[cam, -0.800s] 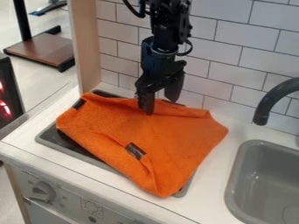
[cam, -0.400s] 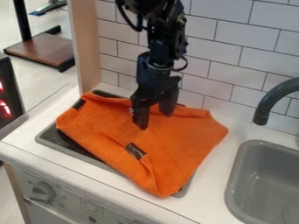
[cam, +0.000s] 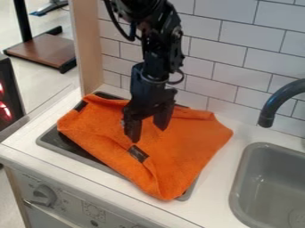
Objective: Fold the cloth from the bottom to the top
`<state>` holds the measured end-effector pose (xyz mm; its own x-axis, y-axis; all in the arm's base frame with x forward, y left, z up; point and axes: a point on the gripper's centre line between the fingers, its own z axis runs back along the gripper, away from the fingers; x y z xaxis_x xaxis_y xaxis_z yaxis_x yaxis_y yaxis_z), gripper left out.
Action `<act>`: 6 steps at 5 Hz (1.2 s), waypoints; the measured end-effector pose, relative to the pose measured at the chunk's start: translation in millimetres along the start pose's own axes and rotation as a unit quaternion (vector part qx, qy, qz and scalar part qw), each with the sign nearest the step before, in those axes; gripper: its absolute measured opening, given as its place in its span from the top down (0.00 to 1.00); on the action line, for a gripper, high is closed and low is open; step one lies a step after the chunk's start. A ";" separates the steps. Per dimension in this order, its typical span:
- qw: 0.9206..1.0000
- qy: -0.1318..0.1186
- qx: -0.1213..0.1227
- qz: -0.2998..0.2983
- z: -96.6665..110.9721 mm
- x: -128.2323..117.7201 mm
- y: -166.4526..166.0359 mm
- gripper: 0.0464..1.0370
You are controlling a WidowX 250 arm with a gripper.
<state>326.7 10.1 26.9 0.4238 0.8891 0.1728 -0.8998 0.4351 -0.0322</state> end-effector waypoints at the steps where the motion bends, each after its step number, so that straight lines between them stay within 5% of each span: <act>1: 1.000 -0.013 0.009 -0.008 -5.3 -0.8 6.9 0.04; 5: 0.999 0.008 0.047 0.002 -32.8 -5.8 17.6 0.06; 6: 0.999 0.009 0.049 0.012 -36.5 -6.1 16.2 0.16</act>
<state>313.4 16.9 -10.6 0.4024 0.9021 0.1560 -0.9154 0.3979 0.0607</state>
